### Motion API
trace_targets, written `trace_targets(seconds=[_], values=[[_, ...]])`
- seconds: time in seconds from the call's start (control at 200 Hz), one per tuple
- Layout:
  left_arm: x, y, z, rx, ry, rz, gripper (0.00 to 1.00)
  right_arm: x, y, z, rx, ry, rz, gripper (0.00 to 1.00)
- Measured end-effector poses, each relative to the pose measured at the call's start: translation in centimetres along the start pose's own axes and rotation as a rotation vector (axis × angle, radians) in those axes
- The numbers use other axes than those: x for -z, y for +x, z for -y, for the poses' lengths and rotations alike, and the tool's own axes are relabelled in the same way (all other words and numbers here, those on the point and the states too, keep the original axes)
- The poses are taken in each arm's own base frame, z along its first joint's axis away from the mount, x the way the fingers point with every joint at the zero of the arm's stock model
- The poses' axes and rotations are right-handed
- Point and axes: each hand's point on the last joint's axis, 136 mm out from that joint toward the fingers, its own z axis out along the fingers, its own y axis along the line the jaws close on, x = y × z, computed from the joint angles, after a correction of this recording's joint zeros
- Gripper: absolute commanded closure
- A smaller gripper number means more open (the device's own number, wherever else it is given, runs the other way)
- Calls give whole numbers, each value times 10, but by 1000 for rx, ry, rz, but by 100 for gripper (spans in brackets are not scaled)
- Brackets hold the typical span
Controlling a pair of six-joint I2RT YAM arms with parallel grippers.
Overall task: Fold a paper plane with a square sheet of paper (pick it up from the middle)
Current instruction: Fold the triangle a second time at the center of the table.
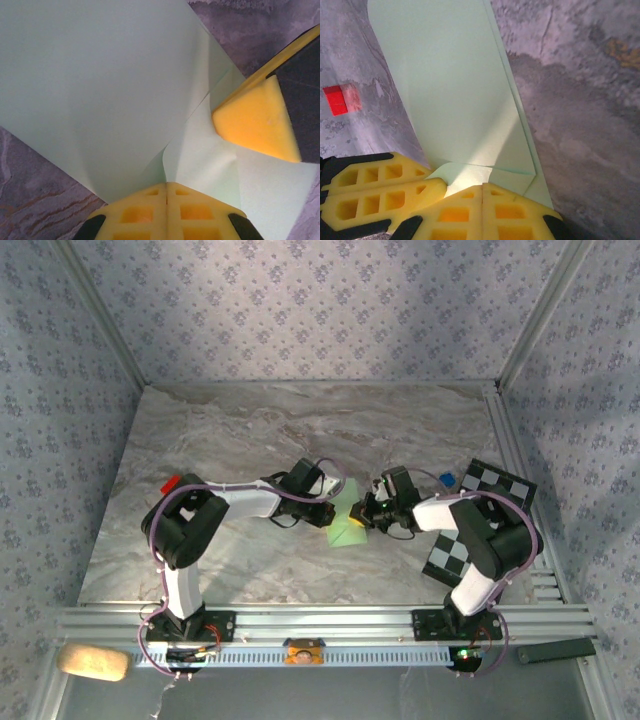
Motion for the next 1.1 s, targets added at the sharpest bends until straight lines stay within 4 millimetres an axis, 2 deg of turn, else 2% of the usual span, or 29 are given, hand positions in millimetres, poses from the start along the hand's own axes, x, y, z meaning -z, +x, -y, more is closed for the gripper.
trace_targets(seconds=[0.075, 0.185, 0.245, 0.48, 0.555, 0.66, 0.725, 0.83, 0.97, 1.099], values=[[0, 1, 0, 2, -1, -4, 100, 0, 0, 1, 2, -1, 5, 100], [1, 0, 0, 7, -5, -6, 90, 1, 0, 1, 6, -1, 7, 100], [1, 0, -2, 14, -14, -11, 81, 1, 0, 1, 6, -1, 7, 100], [18, -11, -10, 86, -87, 4, 68, 1, -1, 1, 1, 1, 11, 100], [28, -16, -9, 111, -101, 23, 68, 1, -1, 1, -2, 1, 11, 100], [43, -23, -2, 136, -89, 51, 80, 1, -1, 1, -13, 1, 12, 100], [48, -28, 8, 152, -50, 63, 88, 1, -1, 1, -17, 2, 13, 100], [51, -34, 28, 174, 50, 53, 94, 1, -1, 1, -17, 2, 13, 100], [45, -36, 56, 179, 172, 4, 96, 1, -1, 1, -20, 2, 14, 100], [27, -23, 69, 199, 240, -80, 96, 1, -1, 1, -21, 2, 14, 100]])
